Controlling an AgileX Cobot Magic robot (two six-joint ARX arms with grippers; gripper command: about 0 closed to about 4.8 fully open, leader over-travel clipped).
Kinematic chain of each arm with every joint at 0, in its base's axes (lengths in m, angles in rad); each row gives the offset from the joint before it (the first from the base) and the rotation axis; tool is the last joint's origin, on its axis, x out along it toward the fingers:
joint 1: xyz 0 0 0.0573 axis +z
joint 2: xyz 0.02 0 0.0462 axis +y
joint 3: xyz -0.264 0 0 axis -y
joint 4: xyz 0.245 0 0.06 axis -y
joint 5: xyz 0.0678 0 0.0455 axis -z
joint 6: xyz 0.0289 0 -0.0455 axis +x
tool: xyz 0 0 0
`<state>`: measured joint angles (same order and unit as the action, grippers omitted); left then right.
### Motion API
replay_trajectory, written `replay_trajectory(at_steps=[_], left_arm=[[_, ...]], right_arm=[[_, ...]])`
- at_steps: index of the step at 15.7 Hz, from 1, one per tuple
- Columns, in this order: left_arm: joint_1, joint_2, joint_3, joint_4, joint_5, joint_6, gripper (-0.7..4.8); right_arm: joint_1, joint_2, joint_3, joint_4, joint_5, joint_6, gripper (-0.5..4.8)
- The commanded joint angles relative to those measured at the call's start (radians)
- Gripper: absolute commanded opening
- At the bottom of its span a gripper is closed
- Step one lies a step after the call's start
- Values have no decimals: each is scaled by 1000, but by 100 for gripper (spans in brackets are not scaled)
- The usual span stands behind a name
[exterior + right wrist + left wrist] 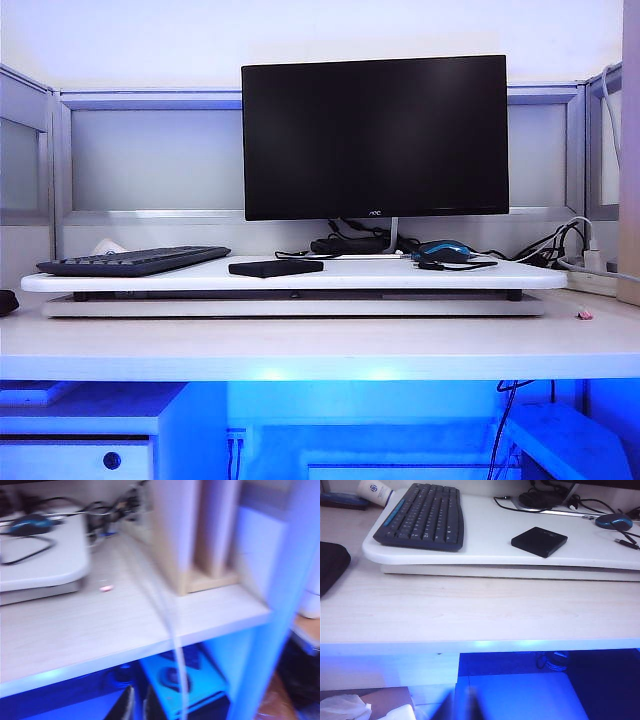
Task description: Unplug the data cable of the portable hard drive.
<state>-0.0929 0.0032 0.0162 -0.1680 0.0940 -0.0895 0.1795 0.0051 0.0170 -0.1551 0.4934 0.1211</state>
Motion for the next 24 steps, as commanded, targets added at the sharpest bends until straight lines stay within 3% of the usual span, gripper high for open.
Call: replay_trajectory(at_steps=[1, 3, 6, 10, 24], left_arm=[[1, 1, -9, -9, -9, 31, 7], [1, 1, -9, -10, -22, 38, -6], [1, 1, -9, -10, -20, 37, -6], [1, 1, -10, -10, -22, 27, -6], [1, 1, -9, -10, -27, 30, -5]], right_arm=[[-5, -4, 0, 11, 32, -3, 27], [-13, -4, 0, 14, 12, -23, -5], [-28, -4, 0, 23, -280, -25, -5], [-28, -4, -5, 14, -456, -28, -5], [-28, -4, -4, -34, -424, -17, -5]])
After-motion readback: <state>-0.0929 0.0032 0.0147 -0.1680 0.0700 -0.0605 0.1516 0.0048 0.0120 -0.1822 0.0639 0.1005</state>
